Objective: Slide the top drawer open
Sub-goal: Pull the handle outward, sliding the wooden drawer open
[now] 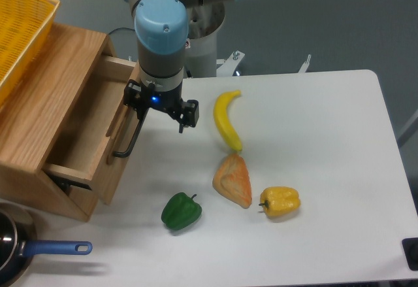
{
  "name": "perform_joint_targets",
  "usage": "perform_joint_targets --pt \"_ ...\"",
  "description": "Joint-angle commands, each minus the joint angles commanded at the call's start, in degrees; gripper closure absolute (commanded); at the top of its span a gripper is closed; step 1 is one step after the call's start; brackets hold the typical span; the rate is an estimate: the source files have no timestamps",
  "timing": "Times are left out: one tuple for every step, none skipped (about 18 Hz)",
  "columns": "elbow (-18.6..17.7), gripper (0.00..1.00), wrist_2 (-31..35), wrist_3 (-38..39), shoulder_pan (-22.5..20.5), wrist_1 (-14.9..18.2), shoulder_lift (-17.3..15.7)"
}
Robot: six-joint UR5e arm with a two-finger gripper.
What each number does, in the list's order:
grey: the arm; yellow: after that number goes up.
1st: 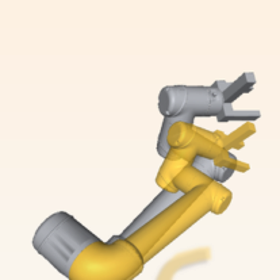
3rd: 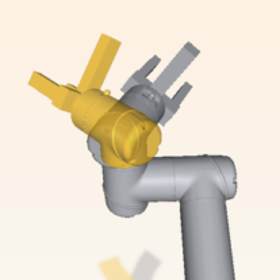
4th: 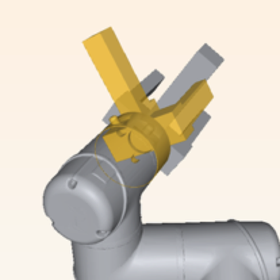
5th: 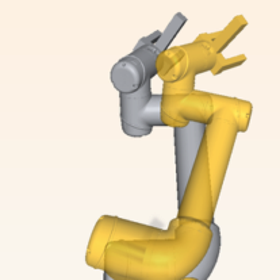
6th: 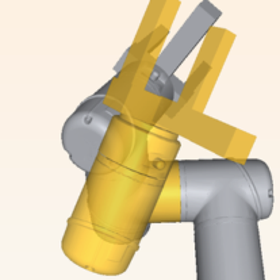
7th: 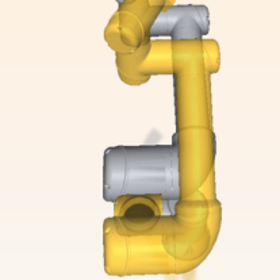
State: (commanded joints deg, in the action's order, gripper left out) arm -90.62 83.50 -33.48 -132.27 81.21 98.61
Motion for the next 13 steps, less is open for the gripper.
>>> perform_joint_targets --pt "0.0 0.0 0.2 -0.1 -0.3 0.0 0.0" --pt "0.3 0.0 0.6 -0.1 -0.4 -0.1 0.1" --pt "0.5 0.0 0.8 -0.1 -0.5 -0.2 0.2" --pt "0.8 0.0 0.8 -0.1 -0.8 -0.3 0.6" --pt "1.1 0.0 0.8 -0.1 -0.9 -0.4 0.7" --pt "1.2 0.0 0.8 -0.1 -1.4 -0.4 0.7" --pt "1.3 0.0 0.8 -0.2 -1.9 -0.3 0.7" --pt "1.3 0.0 0.8 -0.7 -2.1 -0.3 0.7" --pt "1.3 0.0 0.8 -1.1 -2.4 -0.3 0.7" --pt "1.3 0.0 0.8 -1.1 -2.7 -0.3 0.7" --pt "1.4 0.0 0.9 -1.1 -2.9 -0.3 0.7" --pt "1.4 0.0 1.1 -1.1 -3.1 -0.3 0.7" --pt "1.4 0.0 1.7 -1.1 -3.5 -0.3 0.7"
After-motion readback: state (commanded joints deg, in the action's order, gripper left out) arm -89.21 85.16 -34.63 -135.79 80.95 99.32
